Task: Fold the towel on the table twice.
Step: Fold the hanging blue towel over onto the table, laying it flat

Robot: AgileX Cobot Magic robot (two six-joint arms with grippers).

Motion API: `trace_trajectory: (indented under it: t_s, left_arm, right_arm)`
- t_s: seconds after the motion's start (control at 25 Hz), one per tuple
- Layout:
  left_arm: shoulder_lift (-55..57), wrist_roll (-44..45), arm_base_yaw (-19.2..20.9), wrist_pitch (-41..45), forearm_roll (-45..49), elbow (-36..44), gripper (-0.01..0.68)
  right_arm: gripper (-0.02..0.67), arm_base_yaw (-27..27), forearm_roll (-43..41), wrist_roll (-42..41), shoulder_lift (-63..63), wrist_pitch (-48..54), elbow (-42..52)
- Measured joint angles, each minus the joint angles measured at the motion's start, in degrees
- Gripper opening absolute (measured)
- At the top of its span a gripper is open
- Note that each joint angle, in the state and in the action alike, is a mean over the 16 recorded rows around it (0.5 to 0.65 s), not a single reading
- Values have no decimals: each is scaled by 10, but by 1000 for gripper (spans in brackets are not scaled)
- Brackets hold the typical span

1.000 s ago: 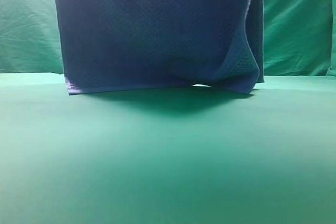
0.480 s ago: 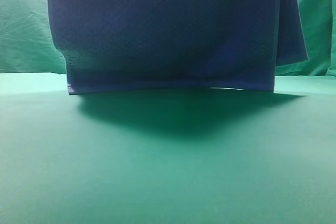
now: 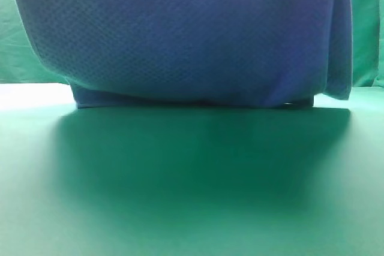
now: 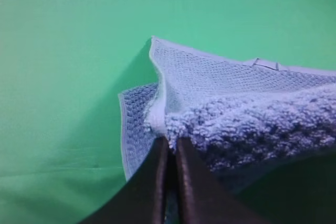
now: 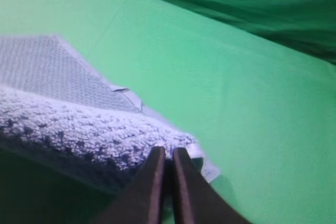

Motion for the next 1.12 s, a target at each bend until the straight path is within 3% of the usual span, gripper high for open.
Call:
trace_trajectory:
  t_s: [0.44,0.84,1.12]
  left_arm:
    - [-132,17,-2,36,-42,138,0]
    - [-252,41,-2,68,-115,292,0]
    - [-293,53,-2,80,-147,352,0]
  right_arm:
    - [0,15,59,-34,-171,-54,244]
    - [0,34,87,-49,-280,-26,354]
    - [0,36,99,-48,-321,-9,415]
